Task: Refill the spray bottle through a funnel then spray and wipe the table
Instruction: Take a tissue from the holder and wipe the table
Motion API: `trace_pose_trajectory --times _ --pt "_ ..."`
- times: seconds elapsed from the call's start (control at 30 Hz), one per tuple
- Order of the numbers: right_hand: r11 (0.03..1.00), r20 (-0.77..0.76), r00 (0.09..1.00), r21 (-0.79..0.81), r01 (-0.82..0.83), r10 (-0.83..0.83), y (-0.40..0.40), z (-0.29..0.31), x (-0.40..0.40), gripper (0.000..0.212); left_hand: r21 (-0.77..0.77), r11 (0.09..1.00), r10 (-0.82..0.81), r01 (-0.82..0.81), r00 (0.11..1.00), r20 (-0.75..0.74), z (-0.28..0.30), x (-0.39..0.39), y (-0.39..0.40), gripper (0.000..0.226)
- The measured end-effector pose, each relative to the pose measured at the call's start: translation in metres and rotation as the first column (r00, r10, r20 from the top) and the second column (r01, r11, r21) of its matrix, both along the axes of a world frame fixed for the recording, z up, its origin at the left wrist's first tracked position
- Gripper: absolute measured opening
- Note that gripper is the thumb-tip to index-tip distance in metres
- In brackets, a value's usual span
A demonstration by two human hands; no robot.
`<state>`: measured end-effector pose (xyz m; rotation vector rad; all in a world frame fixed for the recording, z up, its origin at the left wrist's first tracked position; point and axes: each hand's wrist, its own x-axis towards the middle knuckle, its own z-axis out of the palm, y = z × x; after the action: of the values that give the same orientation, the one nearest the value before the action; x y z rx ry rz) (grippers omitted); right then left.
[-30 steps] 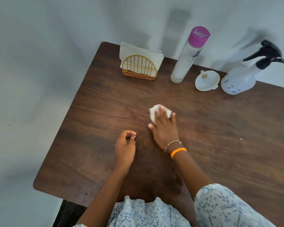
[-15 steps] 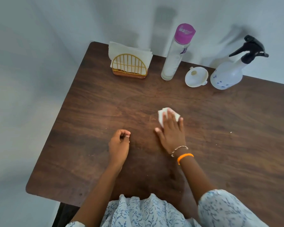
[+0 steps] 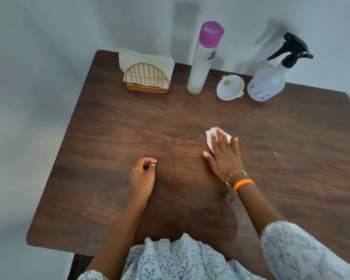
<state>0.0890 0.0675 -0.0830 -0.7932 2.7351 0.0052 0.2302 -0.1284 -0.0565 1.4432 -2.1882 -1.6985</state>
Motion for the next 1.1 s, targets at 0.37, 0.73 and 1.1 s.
trace_pose_trajectory --times 0.37,0.73,1.1 --pt "0.759 -0.026 0.766 -0.121 -0.64 0.642 -0.03 -0.009 0.098 0.065 -0.122 0.978 0.158 -0.167 0.984 -0.077 0.005 0.002 -0.02 0.014" --pt "0.882 0.016 0.889 -0.139 -0.451 0.457 -0.139 -0.004 0.032 0.066 -0.087 0.967 0.221 -0.239 0.958 -0.182 0.01 -0.002 -0.015 0.017" --pt "0.959 -0.046 0.966 -0.114 -0.259 0.255 -0.067 -0.014 -0.009 0.062 -0.085 0.952 0.268 -0.294 0.934 -0.235 0.017 0.0 -0.024 0.018"
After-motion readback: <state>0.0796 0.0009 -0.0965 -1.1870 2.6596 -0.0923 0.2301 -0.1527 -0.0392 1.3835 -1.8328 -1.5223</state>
